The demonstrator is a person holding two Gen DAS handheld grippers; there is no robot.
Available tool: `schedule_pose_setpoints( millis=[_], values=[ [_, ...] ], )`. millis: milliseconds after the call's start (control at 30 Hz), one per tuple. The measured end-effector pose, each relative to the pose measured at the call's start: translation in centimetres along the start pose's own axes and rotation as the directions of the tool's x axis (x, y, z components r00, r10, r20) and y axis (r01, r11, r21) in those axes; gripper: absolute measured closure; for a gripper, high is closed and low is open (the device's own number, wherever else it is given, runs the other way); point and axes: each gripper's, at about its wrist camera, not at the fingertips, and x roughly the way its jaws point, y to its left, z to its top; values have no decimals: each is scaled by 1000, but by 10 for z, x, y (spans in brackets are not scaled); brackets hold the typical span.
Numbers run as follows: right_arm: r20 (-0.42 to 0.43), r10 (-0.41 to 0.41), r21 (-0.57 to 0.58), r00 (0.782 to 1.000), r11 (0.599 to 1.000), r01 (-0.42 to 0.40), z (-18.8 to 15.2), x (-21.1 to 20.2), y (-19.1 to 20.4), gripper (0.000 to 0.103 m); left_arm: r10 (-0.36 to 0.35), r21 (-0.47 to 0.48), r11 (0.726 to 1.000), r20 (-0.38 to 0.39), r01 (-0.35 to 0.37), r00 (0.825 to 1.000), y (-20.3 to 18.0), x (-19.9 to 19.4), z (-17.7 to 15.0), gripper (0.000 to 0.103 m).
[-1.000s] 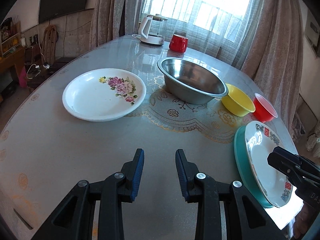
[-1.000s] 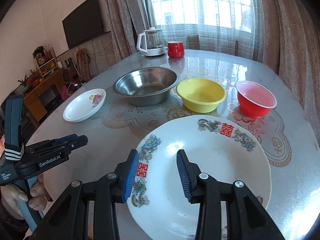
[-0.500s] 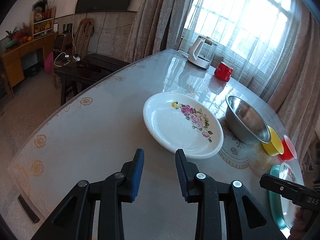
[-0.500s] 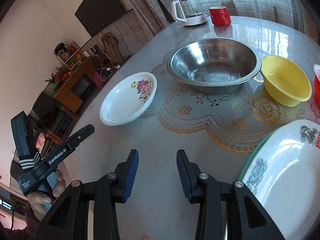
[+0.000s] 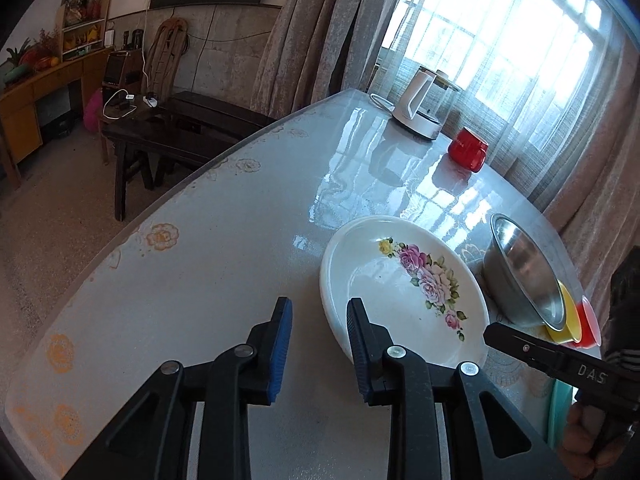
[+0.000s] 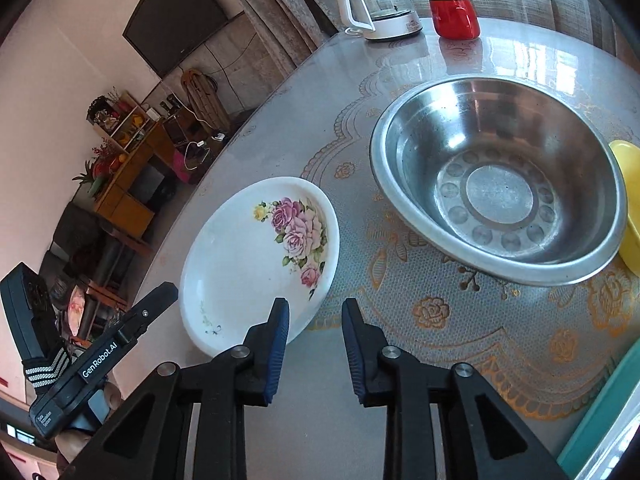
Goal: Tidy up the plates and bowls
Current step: 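Grasp the rim of the small rose-patterned plate with the right gripper, then lift the rose plate and carry it over the stacked plates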
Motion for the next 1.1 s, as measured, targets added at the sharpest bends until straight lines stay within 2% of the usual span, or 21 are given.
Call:
schedule_pose_setpoints(
  millis=[67, 233, 400, 467, 733, 967, 1100],
  values=[
    [-3, -14, 8, 1000, 1000, 14, 6, 9, 0, 77, 17, 4, 1000, -22, -17, 1000, 0, 11, 4, 74],
    [-7, -35, -2, 999, 999, 35, 11, 26, -2, 81, -4, -16, 1000, -49, 3, 999, 4, 30, 10, 74],
    [-3, -63, -69, 998, 996, 62, 11, 27, 9, 86, -21, 13, 1000, -59, 22, 998, -5, 37, 10, 89],
    [1, -74, -79, 997, 994, 73, 10, 27, 12, 86, 7, 46, 999, -44, -5, 999, -12, 34, 7, 89],
    [-36, -84, -104, 996, 991, 80, -13, 7, 7, 86, -1, 108, 994, -60, 7, 998, -24, 7, -26, 89],
    [-46, -84, -123, 995, 989, 78, -42, -23, 3, 86, -46, 145, 988, -77, 57, 996, -35, -25, -66, 87],
    [-49, -61, -129, 997, 990, 54, -52, -29, -2, 83, -80, 151, 985, -51, 87, 995, -34, -36, -80, 85]
  ],
)
